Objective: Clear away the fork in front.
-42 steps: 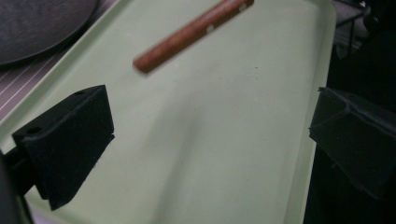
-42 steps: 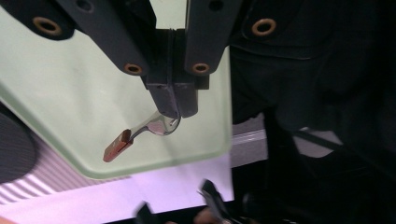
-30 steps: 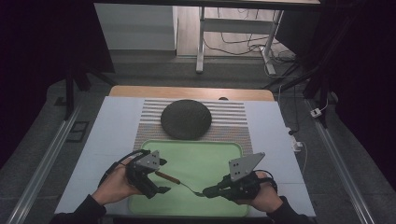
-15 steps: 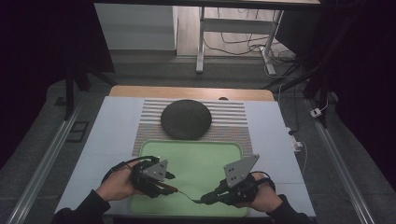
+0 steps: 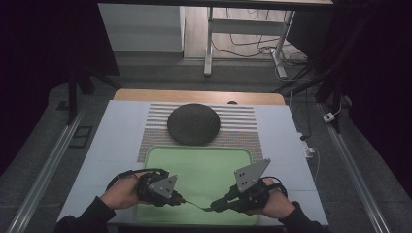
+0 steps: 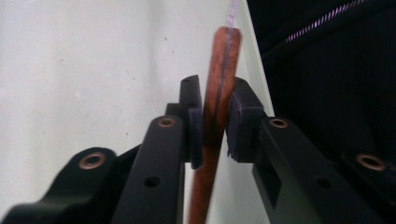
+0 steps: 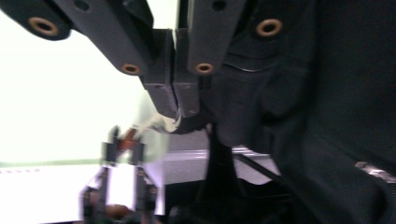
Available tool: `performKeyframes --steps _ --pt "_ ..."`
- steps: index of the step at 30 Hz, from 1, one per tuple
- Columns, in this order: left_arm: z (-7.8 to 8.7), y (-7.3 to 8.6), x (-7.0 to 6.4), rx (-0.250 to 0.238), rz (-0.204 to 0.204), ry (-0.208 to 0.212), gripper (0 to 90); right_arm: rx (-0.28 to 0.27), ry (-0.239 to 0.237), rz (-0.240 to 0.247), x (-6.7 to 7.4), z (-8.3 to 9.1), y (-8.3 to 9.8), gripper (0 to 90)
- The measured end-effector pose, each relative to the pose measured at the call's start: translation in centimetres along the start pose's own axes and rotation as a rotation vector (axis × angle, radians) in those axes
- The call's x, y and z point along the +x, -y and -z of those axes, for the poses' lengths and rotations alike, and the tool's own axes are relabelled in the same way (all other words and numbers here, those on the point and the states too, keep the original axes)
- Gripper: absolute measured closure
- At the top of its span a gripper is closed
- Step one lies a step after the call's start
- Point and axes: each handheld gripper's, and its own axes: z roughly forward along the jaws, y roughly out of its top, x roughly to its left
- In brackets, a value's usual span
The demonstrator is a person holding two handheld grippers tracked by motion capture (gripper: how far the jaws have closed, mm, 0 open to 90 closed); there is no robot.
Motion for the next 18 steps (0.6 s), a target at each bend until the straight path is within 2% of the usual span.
performKeyframes --steps 2,4,8,13,18 --pt "-0.2 0.1 0.1 -0.010 0.053 0.006 80.0 -0.007 0.055 -0.028 -0.5 0.3 0.3 81.8" --pt "-0.2 0.2 0.2 -0.010 0.080 0.004 80.0 -0.028 0.102 -0.057 -0.8 0.5 0.6 75.4" --pt "0.0 0.5 0.3 -0.010 0.154 -0.012 80.0 -0.035 0.215 -0.086 -1.1 0.9 1.2 65.7" --pt "0.1 1.1 0.5 0.030 0.308 -0.036 80.0 -0.073 0.309 -0.153 -1.3 1.9 2.2 54.3" --pt "0.4 1.7 0.7 0.040 0.465 -0.043 79.9 -0.042 0.435 -0.206 -1.0 2.4 3.3 42.4"
